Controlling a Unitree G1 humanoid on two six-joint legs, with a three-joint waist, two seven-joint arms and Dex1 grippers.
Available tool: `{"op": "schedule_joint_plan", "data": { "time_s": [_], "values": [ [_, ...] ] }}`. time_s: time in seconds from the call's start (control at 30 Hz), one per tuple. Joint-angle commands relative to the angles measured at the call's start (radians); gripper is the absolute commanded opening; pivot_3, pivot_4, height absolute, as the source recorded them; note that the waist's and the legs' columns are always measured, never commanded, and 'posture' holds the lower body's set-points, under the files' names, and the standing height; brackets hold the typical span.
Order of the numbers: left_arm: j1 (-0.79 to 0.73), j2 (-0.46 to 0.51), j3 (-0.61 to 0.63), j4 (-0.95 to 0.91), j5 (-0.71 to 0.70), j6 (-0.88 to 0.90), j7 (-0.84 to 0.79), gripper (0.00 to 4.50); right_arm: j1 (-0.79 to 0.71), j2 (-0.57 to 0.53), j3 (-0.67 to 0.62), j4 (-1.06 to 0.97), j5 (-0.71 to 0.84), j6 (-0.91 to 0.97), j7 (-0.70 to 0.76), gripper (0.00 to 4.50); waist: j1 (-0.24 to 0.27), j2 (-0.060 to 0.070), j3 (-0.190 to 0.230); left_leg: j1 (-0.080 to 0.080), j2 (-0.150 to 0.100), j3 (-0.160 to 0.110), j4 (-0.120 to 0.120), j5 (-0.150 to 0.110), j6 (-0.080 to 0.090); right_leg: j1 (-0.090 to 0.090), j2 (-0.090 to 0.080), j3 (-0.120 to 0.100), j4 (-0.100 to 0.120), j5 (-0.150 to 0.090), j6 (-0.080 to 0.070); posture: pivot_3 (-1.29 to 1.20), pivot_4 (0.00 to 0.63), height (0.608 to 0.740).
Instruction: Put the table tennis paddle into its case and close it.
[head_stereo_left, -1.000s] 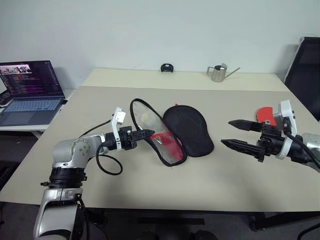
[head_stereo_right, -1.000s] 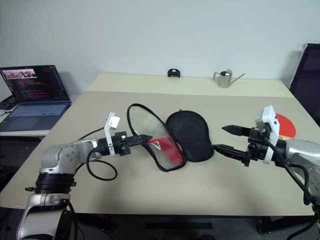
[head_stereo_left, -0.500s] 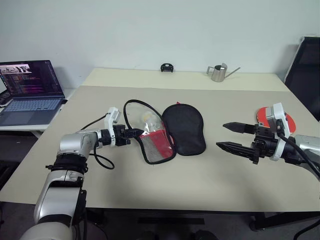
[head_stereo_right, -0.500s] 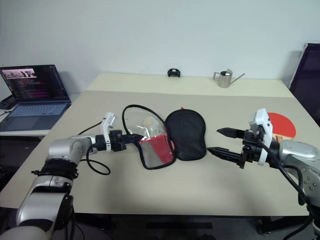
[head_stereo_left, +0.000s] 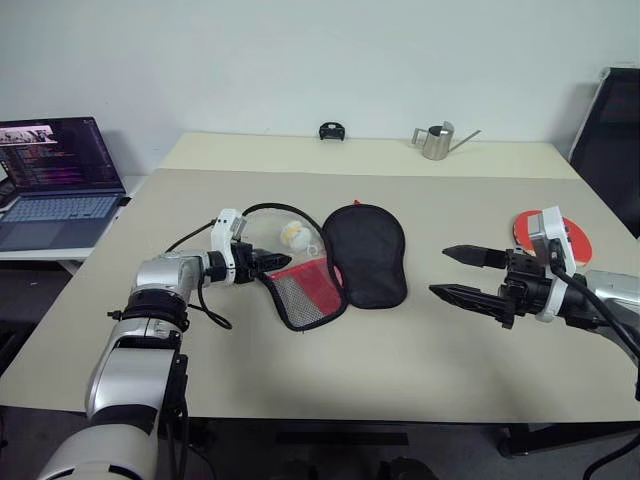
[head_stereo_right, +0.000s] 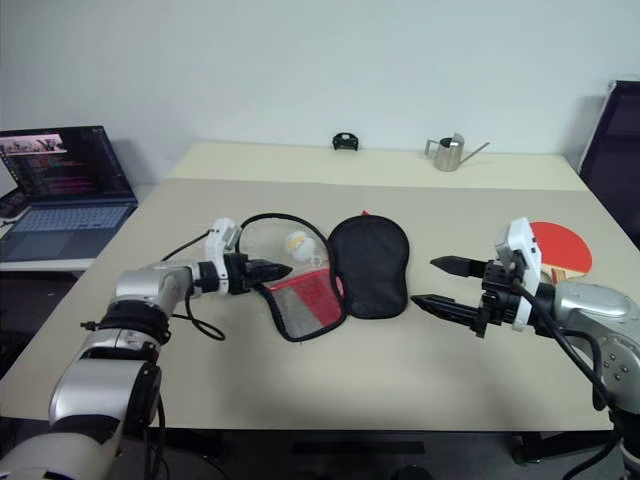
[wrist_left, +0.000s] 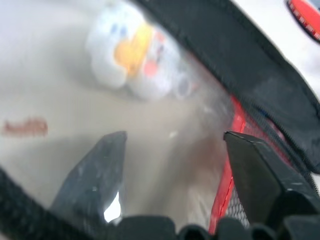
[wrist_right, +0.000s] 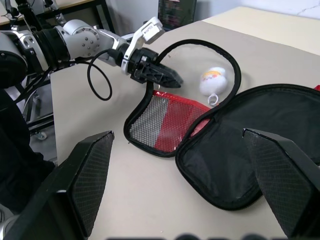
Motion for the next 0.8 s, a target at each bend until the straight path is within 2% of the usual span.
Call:
{"op": "schedule_joint_plan", "data": {
  "time_s": [0.03, 0.2, 0.43, 0.57, 0.63, 0.8],
  "values": [
    [0.013, 0.064, 0.022, -0.015, 0.023, -0.023, -0.025, 3.22, -0.01, 0.002, -0.014, -0.035, 0.025, -0.005, -0.01, 4.5, -0.001, 0.0, 0.0, 0.0, 0.0, 0.0, 0.0, 0.0, 0.0, 0.0, 0.0, 0.0, 0.0, 0.0, 0.0, 0.0, 0.15, 0.74],
    [0.092, 0.134, 0.041, -0.051, 0.039, -0.03, -0.011, 3.22, -0.011, 0.011, -0.009, -0.031, 0.021, -0.008, -0.02, 4.5, -0.003, 0.0, 0.0, 0.001, 0.0, 0.0, 0.0, 0.0, 0.0, 0.0, 0.0, 0.001, 0.001, 0.0, 0.0, 0.0, 0.15, 0.74],
    [0.222, 0.174, 0.119, -0.184, 0.001, 0.026, 0.01, 3.22, -0.048, 0.044, 0.022, -0.005, -0.005, -0.025, -0.053, 4.5, -0.005, 0.0, 0.0, 0.001, 0.0, 0.001, 0.001, 0.0, 0.001, -0.001, 0.0, 0.002, 0.005, 0.0, 0.0, 0.0, 0.15, 0.74],
    [0.29, 0.206, 0.286, -0.287, -0.07, -0.013, 0.115, 3.22, -0.101, 0.084, 0.053, 0.035, -0.059, -0.022, -0.133, 4.5, -0.016, -0.001, 0.0, 0.003, 0.001, 0.002, 0.002, 0.0, 0.0, -0.001, 0.0, 0.003, 0.009, 0.0, 0.0, 0.0, 0.15, 0.74],
    [0.311, 0.211, 0.35, -0.368, -0.122, 0.022, 0.124, 3.22, -0.114, 0.1, 0.059, 0.044, -0.048, 0.004, -0.156, 4.5, -0.017, -0.002, 0.001, 0.003, 0.001, 0.001, 0.003, 0.0, 0.0, -0.002, 0.0, 0.003, 0.011, 0.0, 0.0, 0.0, 0.15, 0.74],
    [0.356, 0.219, 0.406, -0.562, -0.217, 0.113, 0.109, 3.22, -0.156, 0.14, 0.097, 0.094, -0.043, 0.061, -0.193, 4.5, -0.01, -0.003, 0.001, 0.002, 0.001, 0.0, 0.008, 0.0, 0.0, -0.001, -0.001, 0.002, 0.013, 0.0, 0.0, 0.0, 0.15, 0.74]
  ]
}}
